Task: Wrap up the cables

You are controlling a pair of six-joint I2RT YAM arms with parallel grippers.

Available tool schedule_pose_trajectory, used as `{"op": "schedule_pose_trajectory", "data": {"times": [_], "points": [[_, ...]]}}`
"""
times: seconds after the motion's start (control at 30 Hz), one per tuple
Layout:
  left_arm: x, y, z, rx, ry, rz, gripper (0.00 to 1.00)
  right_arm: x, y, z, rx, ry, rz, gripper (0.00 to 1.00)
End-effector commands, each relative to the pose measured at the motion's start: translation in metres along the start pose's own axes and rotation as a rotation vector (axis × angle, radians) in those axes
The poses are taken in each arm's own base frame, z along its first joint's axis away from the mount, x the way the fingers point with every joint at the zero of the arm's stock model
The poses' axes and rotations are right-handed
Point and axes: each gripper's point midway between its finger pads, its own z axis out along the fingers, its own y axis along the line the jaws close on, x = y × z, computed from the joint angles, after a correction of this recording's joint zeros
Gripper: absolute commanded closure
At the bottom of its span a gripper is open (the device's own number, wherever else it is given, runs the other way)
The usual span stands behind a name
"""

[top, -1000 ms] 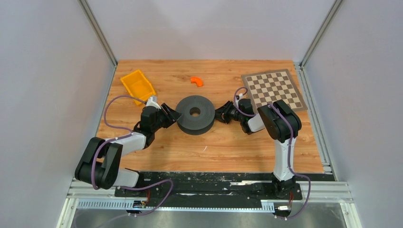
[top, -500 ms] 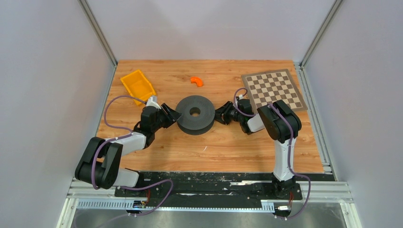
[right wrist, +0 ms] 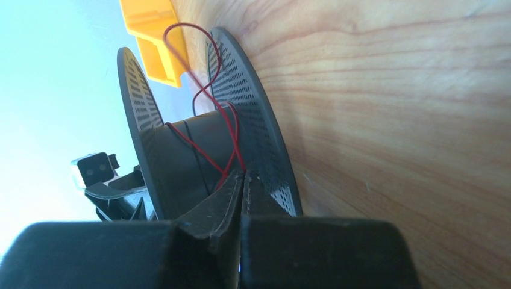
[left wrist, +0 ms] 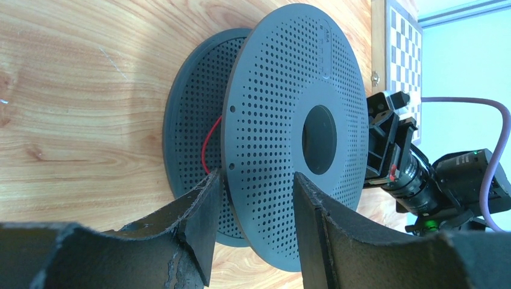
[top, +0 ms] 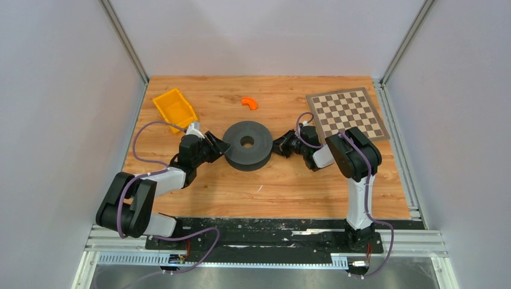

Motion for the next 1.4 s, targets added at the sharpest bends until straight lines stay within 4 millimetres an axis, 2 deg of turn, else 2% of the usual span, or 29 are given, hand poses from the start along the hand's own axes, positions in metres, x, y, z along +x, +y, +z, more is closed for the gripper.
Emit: {"op": "schedule_pose_trajectory", "data": {"times": [0.0,0.17,0.37,0.6,0.77,1.37], "points": [[-0.015,-0.016,0.004,0.053,-0.04,0.019,0.46,0.007,0.021,0.0,-0.068,-0.003,0.006,1.0],[-0.013,-0.015,0.006,0.052,-0.035,0.012,0.46,0.014,0.025,0.003,-0.101,0.012,0.026,1.0],[-0.01,-0.011,0.009,0.047,-0.024,0.006,0.46,0.017,0.03,-0.004,-0.157,0.013,0.08,1.0],[-0.008,-0.01,0.011,0.045,-0.017,0.005,0.46,0.018,0.02,-0.006,-0.149,0.006,0.118,1.0],[-0.006,-0.009,0.012,0.044,-0.011,0.001,0.47,0.022,0.023,-0.005,-0.158,0.014,0.11,1.0],[-0.002,-0.006,0.014,0.044,0.003,-0.014,0.49,0.047,0.008,0.004,-0.047,0.03,0.014,1.0]]}}
